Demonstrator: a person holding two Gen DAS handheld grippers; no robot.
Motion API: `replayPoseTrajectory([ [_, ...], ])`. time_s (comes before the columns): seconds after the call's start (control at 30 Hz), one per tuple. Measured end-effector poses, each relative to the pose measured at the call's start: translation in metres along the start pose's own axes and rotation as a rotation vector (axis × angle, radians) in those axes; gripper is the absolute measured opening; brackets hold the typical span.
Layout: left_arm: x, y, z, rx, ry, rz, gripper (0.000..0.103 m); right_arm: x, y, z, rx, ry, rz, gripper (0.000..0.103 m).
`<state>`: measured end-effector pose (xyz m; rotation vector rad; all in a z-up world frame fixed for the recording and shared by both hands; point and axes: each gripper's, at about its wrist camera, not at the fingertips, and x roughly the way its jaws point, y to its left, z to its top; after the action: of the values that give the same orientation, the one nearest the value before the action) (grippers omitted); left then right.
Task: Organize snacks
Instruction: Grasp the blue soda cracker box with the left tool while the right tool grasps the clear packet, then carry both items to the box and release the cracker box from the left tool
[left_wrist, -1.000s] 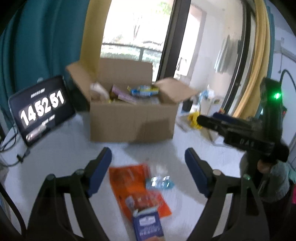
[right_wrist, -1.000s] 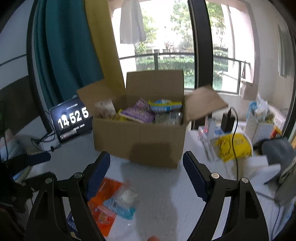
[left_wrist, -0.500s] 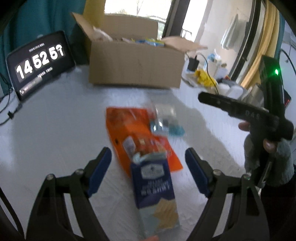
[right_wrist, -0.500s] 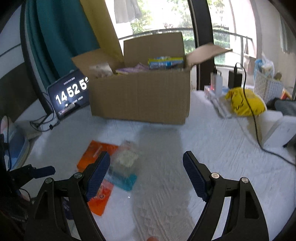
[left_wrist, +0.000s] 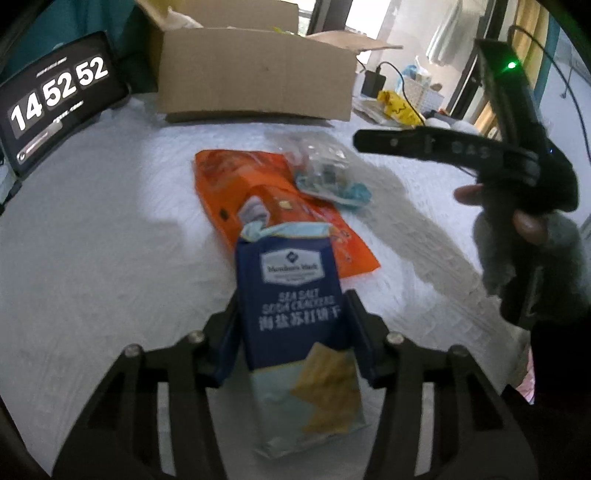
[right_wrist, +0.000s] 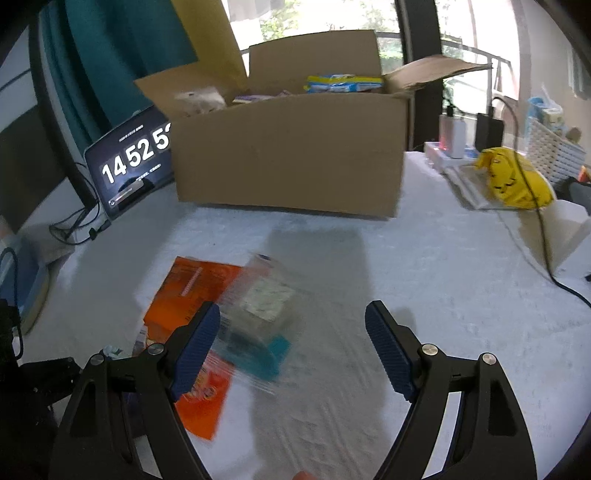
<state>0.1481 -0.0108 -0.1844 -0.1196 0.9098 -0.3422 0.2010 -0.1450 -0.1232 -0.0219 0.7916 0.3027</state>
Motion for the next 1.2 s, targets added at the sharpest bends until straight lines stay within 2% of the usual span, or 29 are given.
replayPoseTrajectory([
  [0.27,-0.016,0.038,0.005,-0.071,-0.059,0.011,0.052,0.036,0.022,0.006,0.015,0.071,-0.025,0.084],
  [0.37,-0.022,0.054,0.007,-0.090,-0.078,0.022,0.052,0.049,0.020,0.004,0.058,0.113,-0.032,0.084],
  [0.43,-0.025,0.063,0.008,-0.101,-0.089,0.030,0.052,0.054,0.018,0.004,0.094,0.125,-0.010,0.070],
  [0.63,-0.030,0.080,0.013,-0.129,-0.105,0.048,0.052,0.046,0.023,0.008,0.089,0.104,-0.017,0.061],
  [1.2,-0.040,0.058,0.050,-0.082,-0.160,0.073,0.052,-0.014,0.003,0.033,0.066,-0.013,0.016,0.059],
])
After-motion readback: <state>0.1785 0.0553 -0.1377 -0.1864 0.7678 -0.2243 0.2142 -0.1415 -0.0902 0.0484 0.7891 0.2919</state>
